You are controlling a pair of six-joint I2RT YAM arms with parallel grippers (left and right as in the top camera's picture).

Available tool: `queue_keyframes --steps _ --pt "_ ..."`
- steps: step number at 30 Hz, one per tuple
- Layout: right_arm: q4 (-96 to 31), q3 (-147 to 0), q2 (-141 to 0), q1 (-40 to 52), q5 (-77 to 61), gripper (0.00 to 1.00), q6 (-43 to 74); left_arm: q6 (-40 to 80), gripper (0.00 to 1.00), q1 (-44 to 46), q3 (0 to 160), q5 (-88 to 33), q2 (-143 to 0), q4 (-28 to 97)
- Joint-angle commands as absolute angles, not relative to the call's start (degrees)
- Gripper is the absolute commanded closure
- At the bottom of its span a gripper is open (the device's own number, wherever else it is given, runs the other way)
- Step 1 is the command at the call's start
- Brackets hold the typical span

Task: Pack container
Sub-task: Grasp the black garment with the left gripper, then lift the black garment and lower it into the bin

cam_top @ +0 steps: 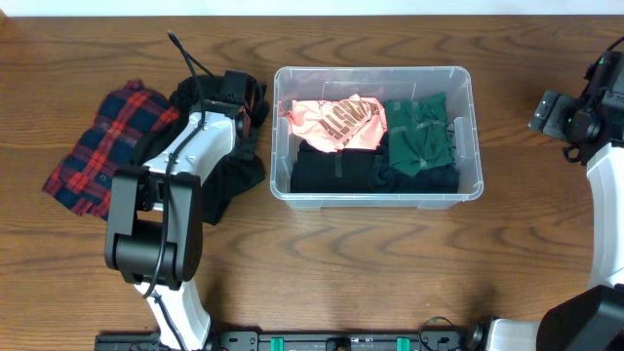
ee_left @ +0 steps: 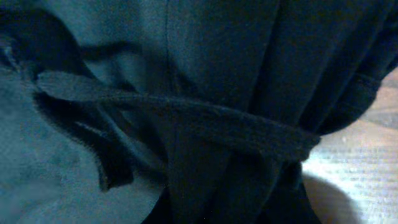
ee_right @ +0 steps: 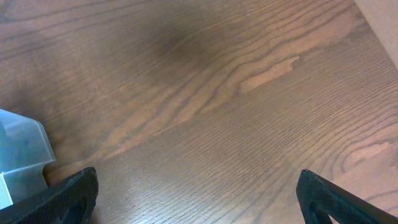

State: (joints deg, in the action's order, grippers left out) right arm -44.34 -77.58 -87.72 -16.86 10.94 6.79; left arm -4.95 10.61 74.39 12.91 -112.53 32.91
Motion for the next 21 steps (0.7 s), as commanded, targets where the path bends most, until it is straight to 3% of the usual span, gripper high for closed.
queue_keyframes --steps 1,8,21 --pt "-44.45 -77.78 -87.81 -17.06 11.14 0.01 6.76 -8.08 0.94 10.37 74.15 17.96 -108.44 33.52" --pt "-44.45 -77.78 -87.81 -17.06 11.14 0.01 6.76 -15.73 0.94 10.37 74.17 23.99 -95.79 31.70" --pt "-44.42 -77.78 -87.81 -17.06 11.14 0.01 6.76 -20.10 0.94 15.88 74.17 22.63 -76.42 27.73"
